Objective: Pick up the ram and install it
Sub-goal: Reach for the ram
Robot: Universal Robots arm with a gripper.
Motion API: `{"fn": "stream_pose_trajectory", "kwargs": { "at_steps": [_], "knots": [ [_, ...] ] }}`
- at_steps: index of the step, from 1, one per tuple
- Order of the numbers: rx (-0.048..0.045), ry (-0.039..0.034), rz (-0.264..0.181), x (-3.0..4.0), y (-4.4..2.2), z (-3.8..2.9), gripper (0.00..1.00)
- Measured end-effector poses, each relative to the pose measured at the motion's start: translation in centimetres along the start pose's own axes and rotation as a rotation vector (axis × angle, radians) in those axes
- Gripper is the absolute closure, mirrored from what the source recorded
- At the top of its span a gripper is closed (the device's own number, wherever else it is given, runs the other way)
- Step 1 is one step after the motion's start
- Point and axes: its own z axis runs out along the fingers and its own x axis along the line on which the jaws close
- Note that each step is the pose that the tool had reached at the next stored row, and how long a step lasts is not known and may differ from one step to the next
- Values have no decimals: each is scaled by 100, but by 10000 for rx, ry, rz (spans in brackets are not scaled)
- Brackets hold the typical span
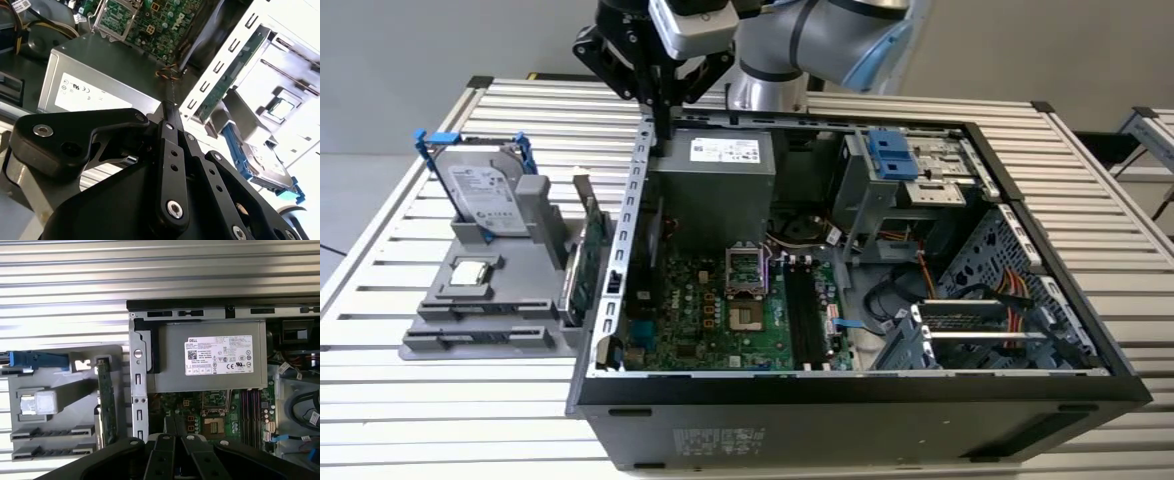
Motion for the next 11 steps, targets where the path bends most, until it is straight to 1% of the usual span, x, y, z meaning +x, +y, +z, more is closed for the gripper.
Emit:
{"fn": "stream_pose_trajectory", "kwargs": {
  "at_steps": [11],
  "knots": [
    [-1,3,-71,90,-5,-1,100]
  ]
}}
